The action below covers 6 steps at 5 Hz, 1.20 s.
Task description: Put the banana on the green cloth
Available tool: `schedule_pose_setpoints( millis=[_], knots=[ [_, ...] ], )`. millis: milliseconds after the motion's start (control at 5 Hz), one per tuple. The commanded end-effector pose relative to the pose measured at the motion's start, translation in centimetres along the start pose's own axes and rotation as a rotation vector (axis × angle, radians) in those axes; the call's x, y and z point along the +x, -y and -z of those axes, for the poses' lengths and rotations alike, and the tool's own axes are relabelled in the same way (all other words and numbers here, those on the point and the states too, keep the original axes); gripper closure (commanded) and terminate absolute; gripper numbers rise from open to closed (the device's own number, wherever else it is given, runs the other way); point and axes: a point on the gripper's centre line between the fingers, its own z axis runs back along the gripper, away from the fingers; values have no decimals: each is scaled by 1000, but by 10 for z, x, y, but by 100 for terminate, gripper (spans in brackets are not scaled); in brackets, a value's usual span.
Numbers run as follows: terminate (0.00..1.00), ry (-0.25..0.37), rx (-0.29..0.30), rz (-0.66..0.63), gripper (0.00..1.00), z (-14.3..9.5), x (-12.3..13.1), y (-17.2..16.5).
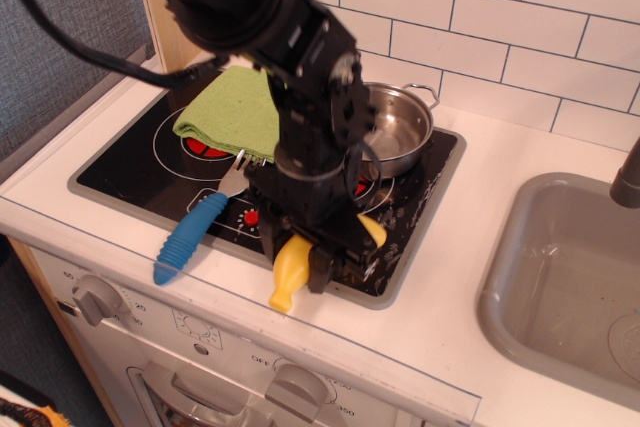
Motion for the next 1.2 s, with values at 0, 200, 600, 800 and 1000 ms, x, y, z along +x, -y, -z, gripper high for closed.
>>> schedule_pose_setpoints(
  millis=[0,200,600,800,1000],
  knots=[
    [0,183,33,-176,100,-72,18,-58],
    [0,163,35,-302,100,-66,34,-110],
    [0,89,67,-397,100,-30,65,-163],
    [0,72,92,-411,100,-20,76,-173],
    [0,65,98,-416,100,-11,82,-177]
  ],
)
